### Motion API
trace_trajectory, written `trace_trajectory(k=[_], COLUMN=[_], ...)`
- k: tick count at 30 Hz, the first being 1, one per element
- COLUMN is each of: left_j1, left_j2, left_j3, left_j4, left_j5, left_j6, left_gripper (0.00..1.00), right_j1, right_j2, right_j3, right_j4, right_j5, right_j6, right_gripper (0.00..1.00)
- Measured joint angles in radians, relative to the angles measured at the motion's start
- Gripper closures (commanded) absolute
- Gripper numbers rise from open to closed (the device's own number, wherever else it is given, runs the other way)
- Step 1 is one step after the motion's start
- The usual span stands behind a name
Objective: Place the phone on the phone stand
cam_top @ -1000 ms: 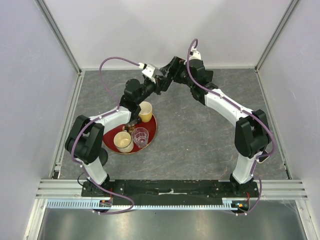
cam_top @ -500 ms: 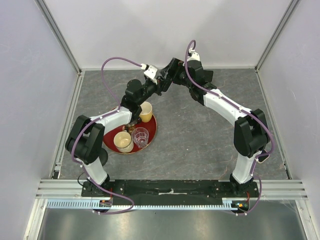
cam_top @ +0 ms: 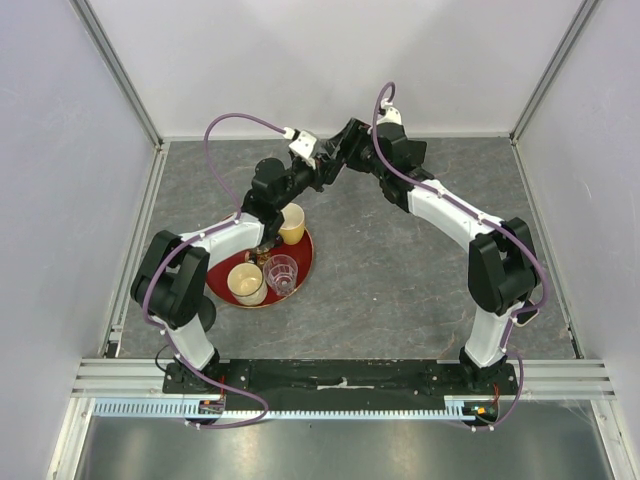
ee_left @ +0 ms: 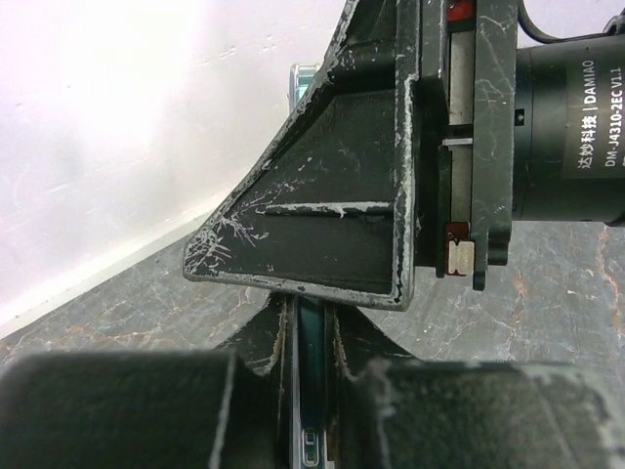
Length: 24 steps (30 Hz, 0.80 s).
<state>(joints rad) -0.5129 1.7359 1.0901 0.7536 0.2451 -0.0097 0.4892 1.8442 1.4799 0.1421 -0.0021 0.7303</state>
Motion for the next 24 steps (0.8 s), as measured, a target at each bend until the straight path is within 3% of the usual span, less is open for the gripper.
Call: trace_trajectory(k=[2, 4, 11, 18, 24], left_j1=[0.0, 0.001, 0.027, 0.062, 0.062], left_j2=[0.0, -0.002, -0.029, -0.093, -0.093], left_j3=[0.008, 0.019, 0.141, 0.161, 0.161], left_j4=[-0.017, -0.036, -0.196, -0.229, -0.246], left_j5=[0.004, 0.021, 0.099, 0.131, 0.153], left_j6=[0.002, 0.001, -0.052, -0.106, -0.131], left_gripper=[0.41, 0.33, 0.3, 0.32, 0.32], right_j1=[-0.008, -0.022, -0.14, -0.161, -0.17], right_j2=[0.0, 0.0, 0.002, 0.043, 0.16], right_j3=[-0.003, -0.008, -0.014, 0.015, 0.096], right_j4=[0.0, 0.001, -0.032, -0.04, -0.037], right_j5=[-0.008, -0.013, 0.054, 0.341, 0.469], right_j6=[0.002, -0.019, -0.24, -0.553, -0.643], right_gripper=[1.0, 1.0, 1.0, 1.0, 1.0])
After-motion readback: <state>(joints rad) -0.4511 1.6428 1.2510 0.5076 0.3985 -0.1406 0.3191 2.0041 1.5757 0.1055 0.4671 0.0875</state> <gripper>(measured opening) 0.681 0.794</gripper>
